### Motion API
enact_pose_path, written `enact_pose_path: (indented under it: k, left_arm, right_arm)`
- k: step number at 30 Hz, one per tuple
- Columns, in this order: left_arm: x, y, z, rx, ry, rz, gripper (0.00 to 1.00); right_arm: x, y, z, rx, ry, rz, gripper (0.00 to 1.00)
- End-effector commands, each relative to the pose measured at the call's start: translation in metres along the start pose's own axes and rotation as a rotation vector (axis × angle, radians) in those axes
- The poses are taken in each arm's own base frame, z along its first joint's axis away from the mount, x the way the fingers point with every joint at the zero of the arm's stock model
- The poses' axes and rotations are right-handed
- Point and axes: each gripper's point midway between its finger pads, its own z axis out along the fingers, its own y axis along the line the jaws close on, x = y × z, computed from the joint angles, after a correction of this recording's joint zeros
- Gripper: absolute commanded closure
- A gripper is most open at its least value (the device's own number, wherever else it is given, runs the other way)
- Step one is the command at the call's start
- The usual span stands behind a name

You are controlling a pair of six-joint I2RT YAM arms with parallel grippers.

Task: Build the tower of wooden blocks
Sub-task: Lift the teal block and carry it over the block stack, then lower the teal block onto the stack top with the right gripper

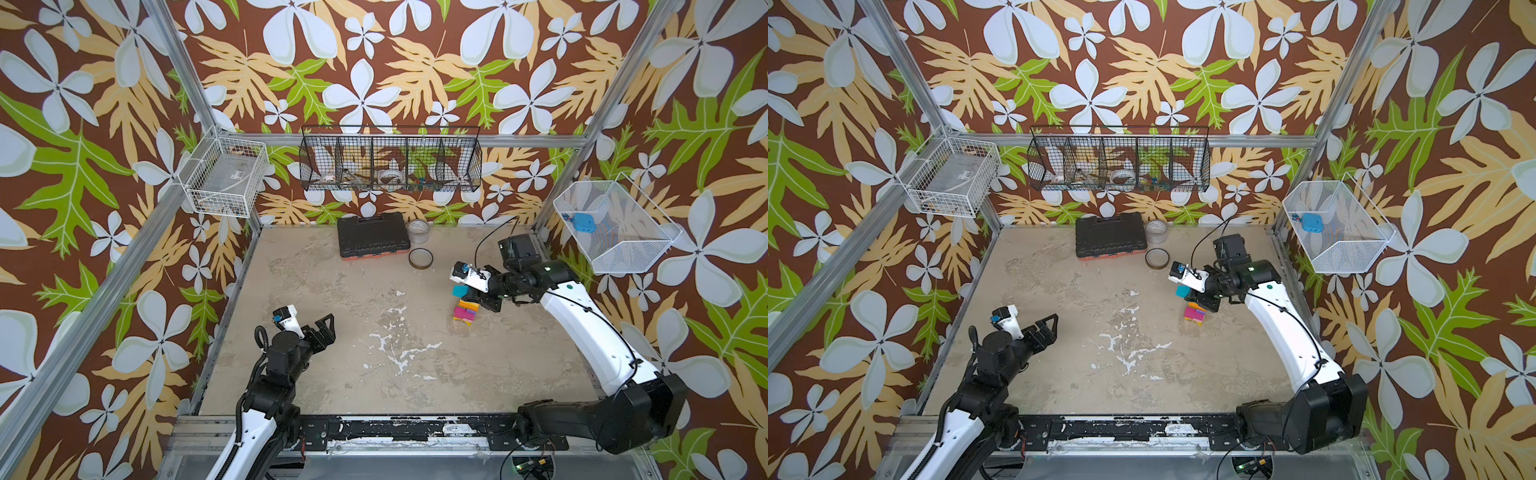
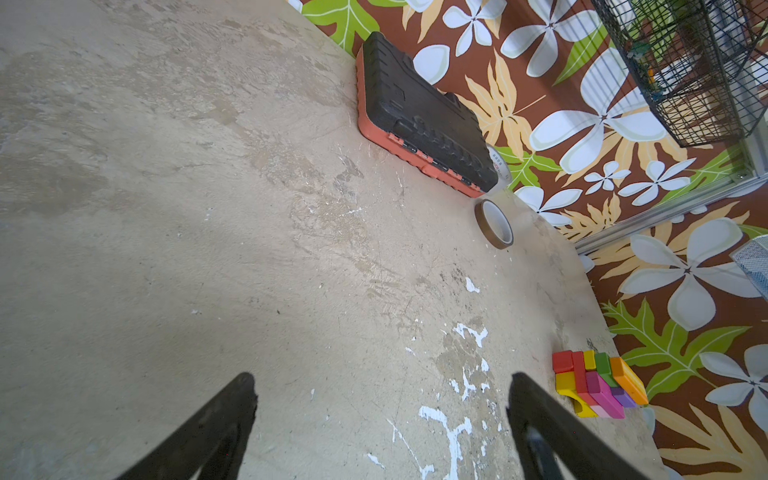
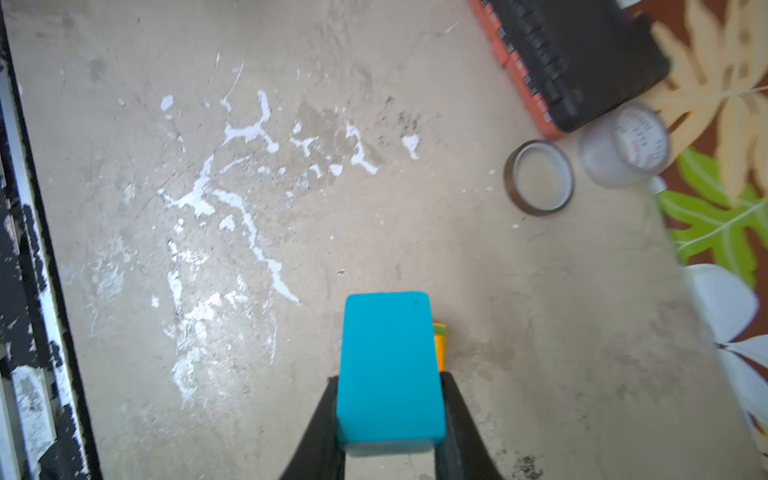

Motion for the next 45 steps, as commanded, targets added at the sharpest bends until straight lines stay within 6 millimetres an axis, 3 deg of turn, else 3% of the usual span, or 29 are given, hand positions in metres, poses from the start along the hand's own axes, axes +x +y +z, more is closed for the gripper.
enact_pose_path:
  k: [1,4,13,19,31,45]
  left_arm:
    - [-0.003,-0.003,0.000,0.012,-0.015,0.006,0.05]
    - [-0.003,-0.002,0.000,0.012,-0.015,0.004,0.05]
    - [-0.004,-0.003,0.000,0.011,-0.017,0.004,0.05]
    - [-0.004,-0.002,0.000,0.008,-0.018,0.003,0.05]
    - [-0.004,-0.002,0.000,0.008,-0.021,0.003,0.05]
    - [-0.004,-0.001,0.000,0.007,-0.019,0.005,0.04]
  right_arm:
    - [0.022,0.011,0.010,-0.050,0.102,0.001,1.00]
    - [0.029,0.015,0.014,-0.073,0.124,-0.012,1.00]
    - [0.048,-0.001,0.032,-0.051,0.235,0.025,1.00]
    - [0.050,-0.021,0.034,-0.004,0.241,0.051,0.97]
    - [0.059,-0.031,0.056,-0.032,0.266,0.084,0.91]
    - [0.066,-0.035,0.063,-0.040,0.280,0.112,0.80]
